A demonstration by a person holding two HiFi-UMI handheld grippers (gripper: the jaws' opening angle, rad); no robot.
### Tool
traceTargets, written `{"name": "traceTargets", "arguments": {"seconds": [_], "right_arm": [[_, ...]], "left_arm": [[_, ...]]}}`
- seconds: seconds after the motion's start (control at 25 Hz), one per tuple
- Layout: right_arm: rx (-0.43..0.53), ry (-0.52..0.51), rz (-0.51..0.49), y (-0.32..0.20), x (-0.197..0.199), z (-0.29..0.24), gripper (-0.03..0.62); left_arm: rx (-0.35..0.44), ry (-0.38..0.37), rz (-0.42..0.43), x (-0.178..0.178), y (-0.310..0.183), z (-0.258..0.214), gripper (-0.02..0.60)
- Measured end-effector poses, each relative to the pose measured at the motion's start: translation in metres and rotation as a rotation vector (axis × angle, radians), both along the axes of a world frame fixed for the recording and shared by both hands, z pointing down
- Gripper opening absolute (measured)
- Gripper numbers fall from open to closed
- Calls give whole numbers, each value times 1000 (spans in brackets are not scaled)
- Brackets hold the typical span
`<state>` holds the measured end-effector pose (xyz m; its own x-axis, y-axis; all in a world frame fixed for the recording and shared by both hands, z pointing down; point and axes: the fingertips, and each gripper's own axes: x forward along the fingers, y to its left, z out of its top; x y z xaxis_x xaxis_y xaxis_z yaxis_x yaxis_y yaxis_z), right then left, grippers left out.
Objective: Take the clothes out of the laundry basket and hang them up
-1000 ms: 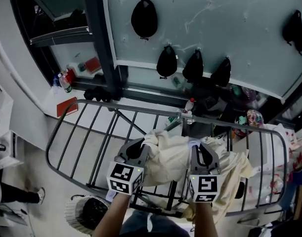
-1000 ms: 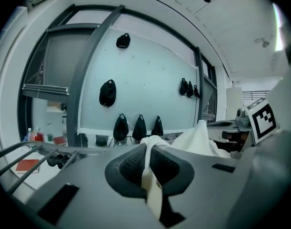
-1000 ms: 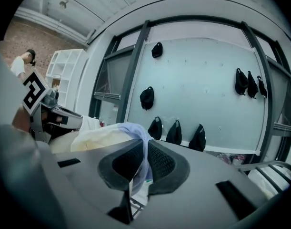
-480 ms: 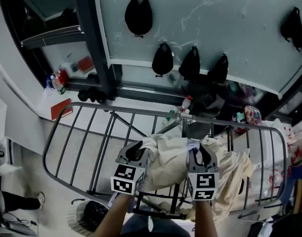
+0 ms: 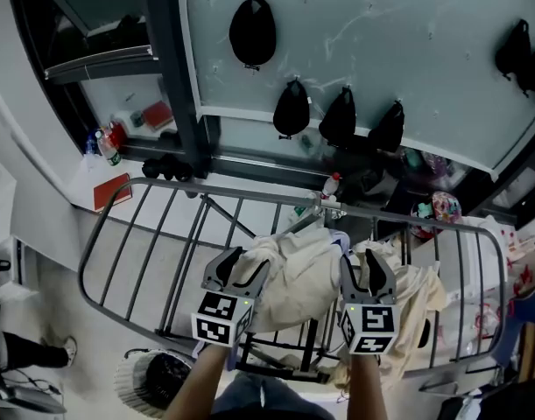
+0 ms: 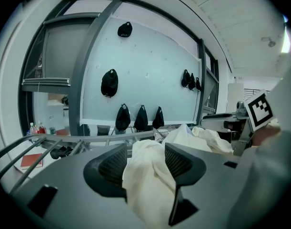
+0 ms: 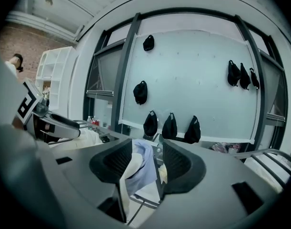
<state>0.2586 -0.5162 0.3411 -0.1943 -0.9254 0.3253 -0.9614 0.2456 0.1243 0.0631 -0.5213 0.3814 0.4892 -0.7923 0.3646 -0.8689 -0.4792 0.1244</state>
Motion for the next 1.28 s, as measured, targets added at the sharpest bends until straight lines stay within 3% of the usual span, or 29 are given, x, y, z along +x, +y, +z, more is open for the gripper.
{"name": "traceTargets", "arguments": {"seconds": [0.4, 0.72, 0.92, 1.28], "right_arm": [[198, -130, -96, 54, 2, -68, 178], [352, -198, -177, 113, 5, -112, 37], [386, -207, -174, 131, 8, -119, 2], [364, -140, -148, 142, 15, -105, 2]], "left_arm": [[198, 76, -22, 11, 39, -76, 232], [380, 138, 16, 41, 86, -126, 62], [417, 146, 23, 48, 104, -134, 28], [396, 127, 25, 56, 116, -122, 20]]}}
